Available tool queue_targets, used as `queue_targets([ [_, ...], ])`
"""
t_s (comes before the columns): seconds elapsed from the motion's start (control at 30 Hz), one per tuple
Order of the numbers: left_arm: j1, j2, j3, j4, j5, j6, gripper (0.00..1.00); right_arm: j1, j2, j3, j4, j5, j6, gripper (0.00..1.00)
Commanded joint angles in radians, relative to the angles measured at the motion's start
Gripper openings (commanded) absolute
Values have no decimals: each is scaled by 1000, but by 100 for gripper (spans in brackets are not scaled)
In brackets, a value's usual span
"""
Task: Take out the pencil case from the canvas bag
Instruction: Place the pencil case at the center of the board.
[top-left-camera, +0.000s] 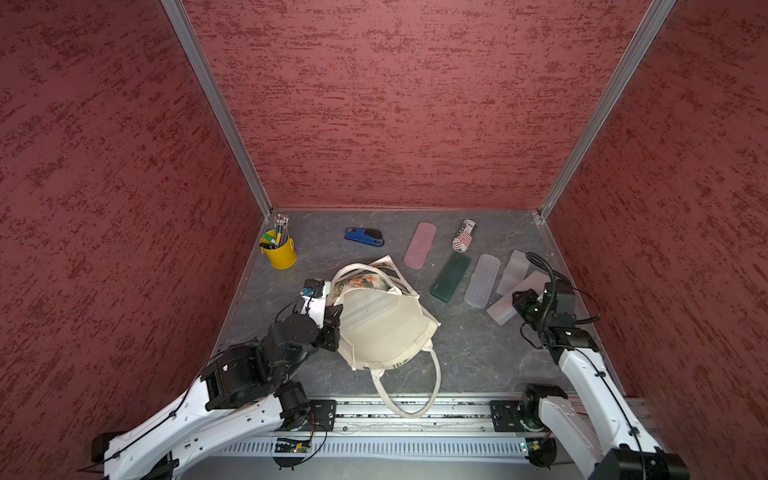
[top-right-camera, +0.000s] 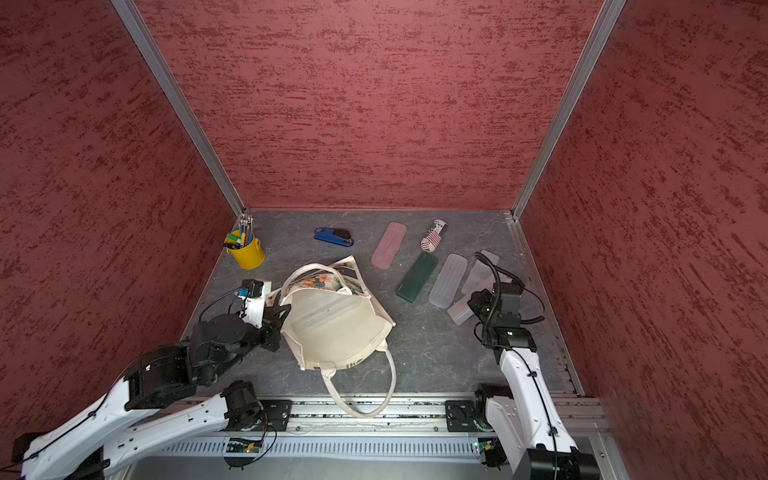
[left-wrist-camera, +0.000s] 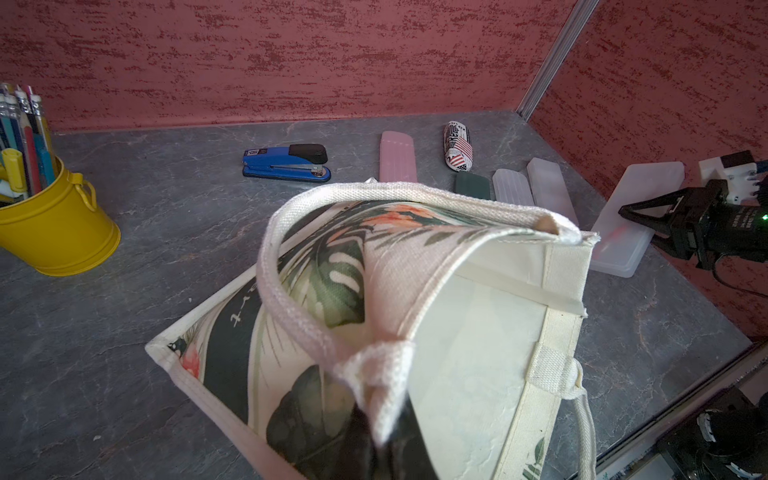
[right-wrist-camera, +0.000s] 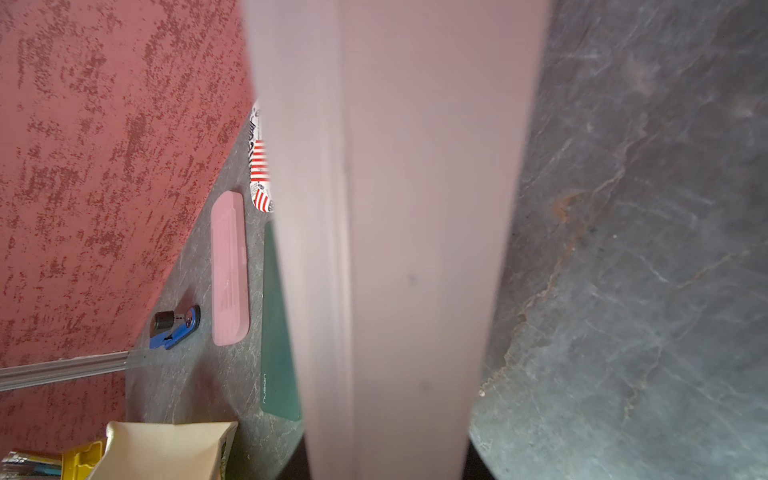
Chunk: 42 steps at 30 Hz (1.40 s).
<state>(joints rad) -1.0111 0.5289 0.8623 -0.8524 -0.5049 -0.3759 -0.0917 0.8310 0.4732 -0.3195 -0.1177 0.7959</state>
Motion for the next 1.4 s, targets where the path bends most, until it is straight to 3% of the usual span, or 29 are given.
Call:
queue_targets([
  [0.0,11,-25,15,76,17,26,0,-20,-13,-16,7,-24,-6,18],
  [0.1,13,-67,-28,87,-2,16,0,-50,-38,-38,-14,-4,-15,18],
  [0.33,26,-106,-54,80,18,2,0,-142,-39,-122,32,-106,0,18],
  [0.63,26,-111,-56,52,34,-20,0,-206,-123,-250,19,-94,18,18],
  [1.03,26,-108,-35,33,56,-20,0,-467,69,-240,228,-243,65,18],
  [1.37,26,-126,-2,-38,56,-45,0,-510,149,-263,406,-247,123,22],
])
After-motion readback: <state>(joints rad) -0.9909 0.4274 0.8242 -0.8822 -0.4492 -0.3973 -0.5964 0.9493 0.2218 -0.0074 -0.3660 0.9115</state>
